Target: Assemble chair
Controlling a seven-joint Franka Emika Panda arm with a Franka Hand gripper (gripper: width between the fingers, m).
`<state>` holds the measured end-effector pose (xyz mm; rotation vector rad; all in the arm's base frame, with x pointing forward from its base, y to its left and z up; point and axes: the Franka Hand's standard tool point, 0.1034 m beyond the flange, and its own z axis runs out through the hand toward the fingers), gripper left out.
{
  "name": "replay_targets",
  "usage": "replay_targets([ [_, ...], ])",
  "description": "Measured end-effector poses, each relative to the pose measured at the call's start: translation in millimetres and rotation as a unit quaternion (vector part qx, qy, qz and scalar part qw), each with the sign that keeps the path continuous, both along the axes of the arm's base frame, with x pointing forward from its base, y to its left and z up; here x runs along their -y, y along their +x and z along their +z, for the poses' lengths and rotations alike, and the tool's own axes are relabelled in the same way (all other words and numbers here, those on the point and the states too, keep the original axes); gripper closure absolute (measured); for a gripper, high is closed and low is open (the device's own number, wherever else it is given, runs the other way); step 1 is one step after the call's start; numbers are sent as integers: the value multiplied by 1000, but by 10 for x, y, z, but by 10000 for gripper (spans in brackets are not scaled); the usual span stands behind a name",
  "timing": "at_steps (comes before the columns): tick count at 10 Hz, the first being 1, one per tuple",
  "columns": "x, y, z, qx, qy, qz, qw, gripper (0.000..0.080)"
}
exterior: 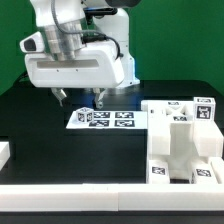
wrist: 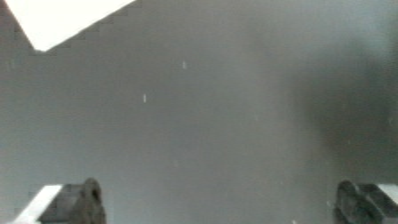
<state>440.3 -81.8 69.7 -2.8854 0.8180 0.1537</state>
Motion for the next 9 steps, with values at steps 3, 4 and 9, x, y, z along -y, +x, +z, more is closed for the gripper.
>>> replay_targets([
  [3, -30, 34, -7, 11, -18, 1, 1000, 151],
  [4, -23, 28, -9, 10, -17, 1, 1000, 151],
  [9, -3, -340, -130, 30, -62, 70, 995, 151],
])
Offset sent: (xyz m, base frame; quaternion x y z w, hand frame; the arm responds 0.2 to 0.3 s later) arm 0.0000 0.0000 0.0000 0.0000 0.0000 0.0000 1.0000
